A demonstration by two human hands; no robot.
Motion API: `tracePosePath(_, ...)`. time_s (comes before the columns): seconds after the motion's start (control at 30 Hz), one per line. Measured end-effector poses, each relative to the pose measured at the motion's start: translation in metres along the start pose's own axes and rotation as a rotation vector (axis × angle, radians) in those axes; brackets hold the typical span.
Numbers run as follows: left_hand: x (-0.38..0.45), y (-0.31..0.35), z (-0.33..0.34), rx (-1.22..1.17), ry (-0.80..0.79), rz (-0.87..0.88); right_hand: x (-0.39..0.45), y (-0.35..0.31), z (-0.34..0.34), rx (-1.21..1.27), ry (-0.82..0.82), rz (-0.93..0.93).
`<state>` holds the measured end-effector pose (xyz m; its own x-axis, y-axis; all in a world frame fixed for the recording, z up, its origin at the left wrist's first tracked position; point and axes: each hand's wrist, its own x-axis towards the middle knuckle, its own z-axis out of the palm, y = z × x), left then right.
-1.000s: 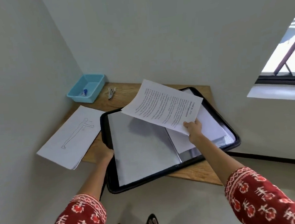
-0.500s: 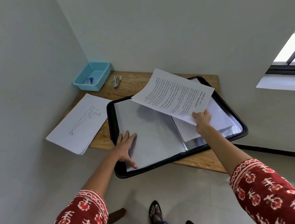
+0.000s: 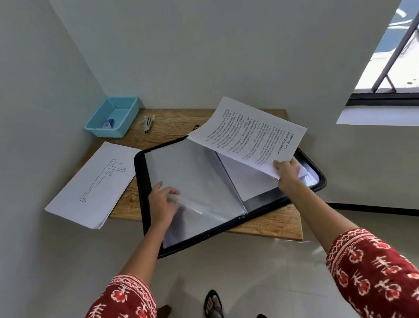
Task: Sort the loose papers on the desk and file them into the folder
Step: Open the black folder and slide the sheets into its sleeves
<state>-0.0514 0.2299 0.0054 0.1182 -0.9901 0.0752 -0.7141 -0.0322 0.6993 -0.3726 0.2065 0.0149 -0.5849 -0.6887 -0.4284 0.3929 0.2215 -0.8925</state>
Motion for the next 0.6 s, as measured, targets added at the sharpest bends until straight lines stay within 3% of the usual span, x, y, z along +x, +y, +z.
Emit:
tracePosePath(0.23, 0.014, 0.063, 0.010, -0.367, 0.080, -0.050, 0.009, -0.008, -0.033, 0.047, 0.058, 0.007)
tracePosePath(0.4, 0.028, 0.142, 0.039, -0.328, 0.022, 0.211, 0.017, -0.023, -0.071, 0.050, 0.141, -0.029)
tracePosePath(0.6, 0.020, 0.202, 0.115, -0.233, -0.213, 0.383, 0.027, -0.032, -0.155, 0.067, 0.241, -0.042)
